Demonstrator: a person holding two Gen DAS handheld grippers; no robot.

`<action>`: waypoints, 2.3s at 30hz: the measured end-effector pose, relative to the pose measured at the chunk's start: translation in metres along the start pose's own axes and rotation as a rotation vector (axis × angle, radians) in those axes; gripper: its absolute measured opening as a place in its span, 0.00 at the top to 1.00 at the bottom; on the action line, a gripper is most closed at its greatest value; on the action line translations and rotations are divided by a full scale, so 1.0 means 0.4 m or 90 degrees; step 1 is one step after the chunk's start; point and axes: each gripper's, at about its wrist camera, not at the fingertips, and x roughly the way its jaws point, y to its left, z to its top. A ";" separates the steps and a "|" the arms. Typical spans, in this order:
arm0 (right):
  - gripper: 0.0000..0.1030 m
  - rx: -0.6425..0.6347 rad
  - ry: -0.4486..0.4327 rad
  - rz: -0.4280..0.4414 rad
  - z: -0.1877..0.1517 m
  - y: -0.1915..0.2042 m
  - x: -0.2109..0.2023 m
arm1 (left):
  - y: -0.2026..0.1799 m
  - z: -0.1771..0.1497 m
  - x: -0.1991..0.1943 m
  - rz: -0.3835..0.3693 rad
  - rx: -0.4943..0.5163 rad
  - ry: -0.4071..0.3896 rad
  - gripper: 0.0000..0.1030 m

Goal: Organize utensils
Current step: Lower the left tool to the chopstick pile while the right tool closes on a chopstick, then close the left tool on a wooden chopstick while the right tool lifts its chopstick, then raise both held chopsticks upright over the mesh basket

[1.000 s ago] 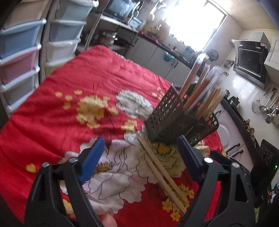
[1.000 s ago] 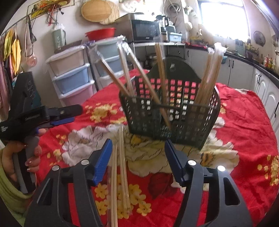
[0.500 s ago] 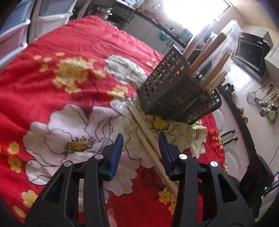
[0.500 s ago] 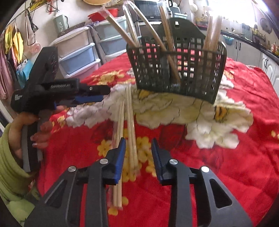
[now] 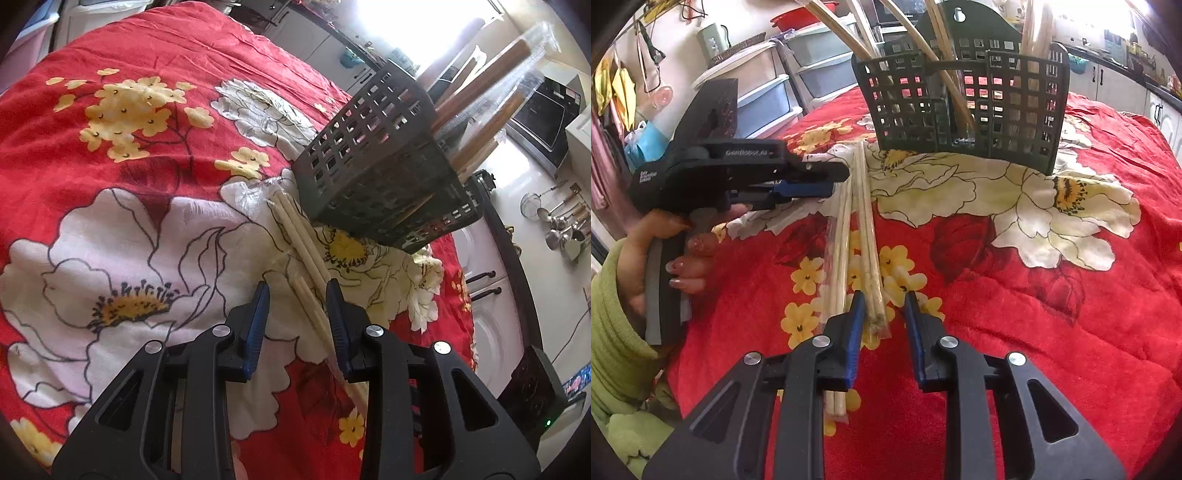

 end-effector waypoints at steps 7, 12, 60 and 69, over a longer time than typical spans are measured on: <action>0.79 -0.007 0.006 -0.008 -0.009 0.008 -0.004 | 0.009 0.015 0.022 0.005 0.000 0.006 0.87; 0.81 -0.004 0.006 -0.005 -0.010 0.005 0.000 | 0.017 0.018 0.025 0.006 0.002 0.004 0.92; 0.95 -0.068 -0.292 -0.029 0.159 0.042 -0.326 | -0.188 0.074 -0.283 -0.112 0.093 -0.185 0.97; 0.95 -0.066 -0.328 -0.031 0.190 0.028 -0.369 | -0.155 0.085 -0.237 -0.043 0.088 -0.157 0.84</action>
